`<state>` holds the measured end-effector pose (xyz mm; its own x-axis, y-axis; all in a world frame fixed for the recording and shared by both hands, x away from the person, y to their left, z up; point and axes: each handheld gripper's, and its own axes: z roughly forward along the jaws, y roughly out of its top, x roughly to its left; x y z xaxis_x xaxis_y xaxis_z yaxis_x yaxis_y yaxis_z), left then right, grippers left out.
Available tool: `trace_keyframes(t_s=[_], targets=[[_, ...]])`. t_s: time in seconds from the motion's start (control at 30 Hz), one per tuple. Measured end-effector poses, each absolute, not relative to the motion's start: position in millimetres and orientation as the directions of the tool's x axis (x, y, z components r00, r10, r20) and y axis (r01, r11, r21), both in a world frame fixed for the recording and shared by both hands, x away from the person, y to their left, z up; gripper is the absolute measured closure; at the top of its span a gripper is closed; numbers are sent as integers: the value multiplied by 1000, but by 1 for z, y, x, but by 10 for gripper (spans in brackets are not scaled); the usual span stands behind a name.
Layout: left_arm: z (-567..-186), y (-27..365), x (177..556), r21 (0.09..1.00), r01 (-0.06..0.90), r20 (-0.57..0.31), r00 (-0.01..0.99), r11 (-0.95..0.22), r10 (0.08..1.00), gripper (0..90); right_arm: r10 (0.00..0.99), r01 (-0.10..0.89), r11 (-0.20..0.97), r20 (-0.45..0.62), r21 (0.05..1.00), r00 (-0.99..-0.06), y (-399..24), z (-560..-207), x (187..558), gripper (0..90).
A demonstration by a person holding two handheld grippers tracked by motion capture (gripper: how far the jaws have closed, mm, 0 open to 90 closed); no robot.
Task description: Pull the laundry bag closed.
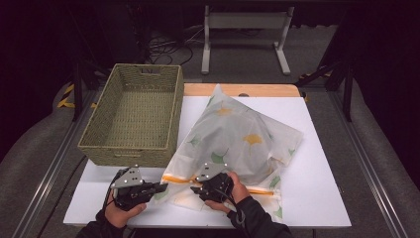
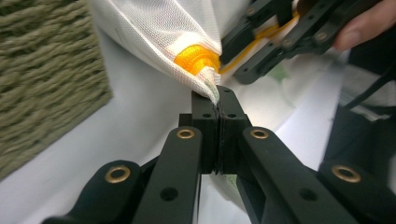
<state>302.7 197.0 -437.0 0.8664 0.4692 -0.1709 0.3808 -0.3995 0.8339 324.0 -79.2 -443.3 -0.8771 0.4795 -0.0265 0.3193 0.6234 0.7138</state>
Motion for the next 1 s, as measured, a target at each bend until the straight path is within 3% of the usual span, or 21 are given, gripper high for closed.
trace_keyframes(t_s=[0.13, 0.3, 0.77, 1.0], targets=[[-436, 192, 298, 839, 375, -188, 880, -395, 436, 883, 481, 321, 614, -19, 721, -876, -71, -448, 324, 652], [-435, 189, 295, 838, 364, -186, 891, -406, 414, 883, 505, 336, 597, -16, 728, -863, -66, -452, 327, 759], [-434, 187, 294, 842, 343, -182, 907, -417, 380, 883, 542, 370, 596, -17, 713, -840, -63, -458, 330, 836], [-434, 198, 298, 841, 358, -170, 887, -406, 429, 883, 527, 361, 592, -7, 721, -850, -67, -454, 330, 848]])
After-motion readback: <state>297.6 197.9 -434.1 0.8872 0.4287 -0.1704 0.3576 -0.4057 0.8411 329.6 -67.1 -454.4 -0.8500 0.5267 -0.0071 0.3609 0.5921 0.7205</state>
